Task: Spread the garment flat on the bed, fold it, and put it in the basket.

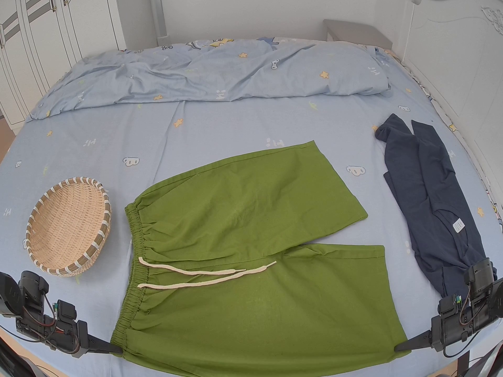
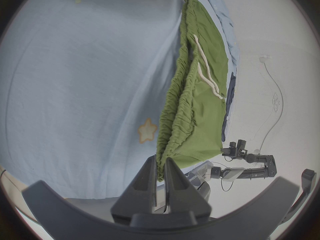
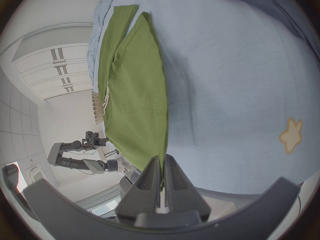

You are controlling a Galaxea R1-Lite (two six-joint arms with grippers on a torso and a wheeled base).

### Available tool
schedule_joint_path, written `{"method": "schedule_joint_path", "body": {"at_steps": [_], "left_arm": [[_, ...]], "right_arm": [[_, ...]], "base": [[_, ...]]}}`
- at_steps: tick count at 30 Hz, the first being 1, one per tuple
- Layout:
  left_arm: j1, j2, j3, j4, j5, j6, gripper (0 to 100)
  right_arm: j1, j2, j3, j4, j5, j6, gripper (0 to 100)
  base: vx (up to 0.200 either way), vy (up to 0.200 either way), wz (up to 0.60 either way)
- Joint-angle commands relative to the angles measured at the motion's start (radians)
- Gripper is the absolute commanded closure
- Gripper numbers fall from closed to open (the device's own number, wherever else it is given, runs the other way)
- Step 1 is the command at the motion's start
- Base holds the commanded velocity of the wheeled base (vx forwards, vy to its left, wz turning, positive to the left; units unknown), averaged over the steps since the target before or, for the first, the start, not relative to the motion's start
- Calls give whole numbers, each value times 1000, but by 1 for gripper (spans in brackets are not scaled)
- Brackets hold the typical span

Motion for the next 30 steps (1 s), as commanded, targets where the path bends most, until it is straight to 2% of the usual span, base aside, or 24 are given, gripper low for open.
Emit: {"method": "schedule_joint_path", "body": {"at_steps": [1,21,30], "left_arm": [[43,-6,-2,7,10,8,100],[27,-24,49,22,87,17,100],[26,-23,49,24,111,22,100]], "right_arm": [[9,-5,42,-31,-17,-1,100],[40,26,54,-33,-86,2,100],[42,29,58,-33,-88,2,100]], "base": [[0,0,0],[0,0,0],[0,0,0]]}}
